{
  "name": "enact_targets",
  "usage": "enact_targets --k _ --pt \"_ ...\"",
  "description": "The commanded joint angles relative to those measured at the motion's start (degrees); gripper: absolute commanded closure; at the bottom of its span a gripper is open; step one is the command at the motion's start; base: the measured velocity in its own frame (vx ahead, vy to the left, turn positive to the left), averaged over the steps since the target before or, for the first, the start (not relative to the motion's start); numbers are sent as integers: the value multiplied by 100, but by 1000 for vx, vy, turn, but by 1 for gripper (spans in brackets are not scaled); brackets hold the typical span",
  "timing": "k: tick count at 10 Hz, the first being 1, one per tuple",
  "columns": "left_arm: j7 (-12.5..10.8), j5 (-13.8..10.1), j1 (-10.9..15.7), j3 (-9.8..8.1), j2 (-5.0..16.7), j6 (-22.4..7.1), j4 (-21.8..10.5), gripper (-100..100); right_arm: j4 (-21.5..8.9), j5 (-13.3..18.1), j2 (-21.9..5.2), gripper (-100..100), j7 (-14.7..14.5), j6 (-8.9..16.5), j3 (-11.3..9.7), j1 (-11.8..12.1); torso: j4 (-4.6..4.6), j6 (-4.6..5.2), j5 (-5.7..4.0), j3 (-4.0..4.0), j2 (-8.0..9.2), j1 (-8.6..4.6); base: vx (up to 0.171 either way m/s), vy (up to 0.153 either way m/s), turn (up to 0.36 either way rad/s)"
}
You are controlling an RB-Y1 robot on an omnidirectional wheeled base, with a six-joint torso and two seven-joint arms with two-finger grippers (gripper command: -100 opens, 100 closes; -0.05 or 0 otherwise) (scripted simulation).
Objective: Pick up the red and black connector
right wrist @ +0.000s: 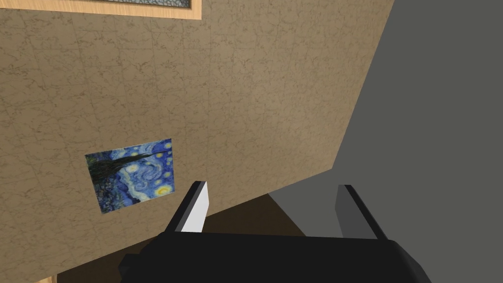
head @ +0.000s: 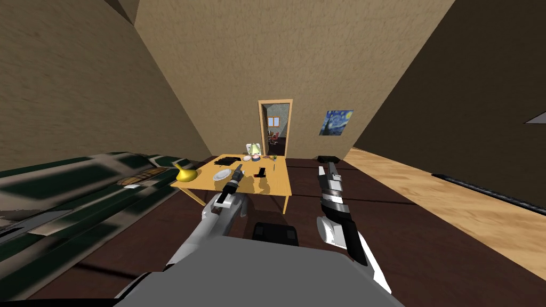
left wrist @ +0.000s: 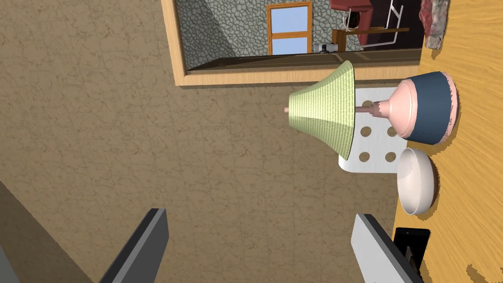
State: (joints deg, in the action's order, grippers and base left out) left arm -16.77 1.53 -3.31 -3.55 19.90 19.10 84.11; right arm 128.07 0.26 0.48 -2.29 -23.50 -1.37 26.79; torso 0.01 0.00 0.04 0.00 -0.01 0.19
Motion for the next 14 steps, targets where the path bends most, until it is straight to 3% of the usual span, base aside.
enact_targets --k 1,6,9,11,12,14 --pt "-33 -5 128 -16 24 -97 -245 -100 0 0 0 0 0 0 0 0 0 0 0 0 0 0 -12 41 -54" --pt "-236 -63 698 -129 184 -514 -1110 -100 0 0 0 0 0 0 0 1 -1 -2 0 -1 -2 -4 -15 38 -95" --pt "-302 -86 887 -170 218 -661 -1604 -100 0 0 0 0 0 0 0 0 0 0 -1 -1 -2 -6 -10 30 -90" --pt "-427 -134 1257 -259 257 -964 -2074 -100 0 0 0 0 0 0 0 0 -1 0 -1 -2 -4 -8 -13 35 -189" --pt "-427 -134 1257 -259 257 -964 -2252 -100 0 0 0 0 0 0 0 0 0 1 -1 -1 -2 -5 -9 40 -82" --pt "-545 -186 1612 -352 256 -1250 -2766 -100 0 0 0 0 0 0 0 0 -1 0 0 -4 -7 -6 5 35 -182"
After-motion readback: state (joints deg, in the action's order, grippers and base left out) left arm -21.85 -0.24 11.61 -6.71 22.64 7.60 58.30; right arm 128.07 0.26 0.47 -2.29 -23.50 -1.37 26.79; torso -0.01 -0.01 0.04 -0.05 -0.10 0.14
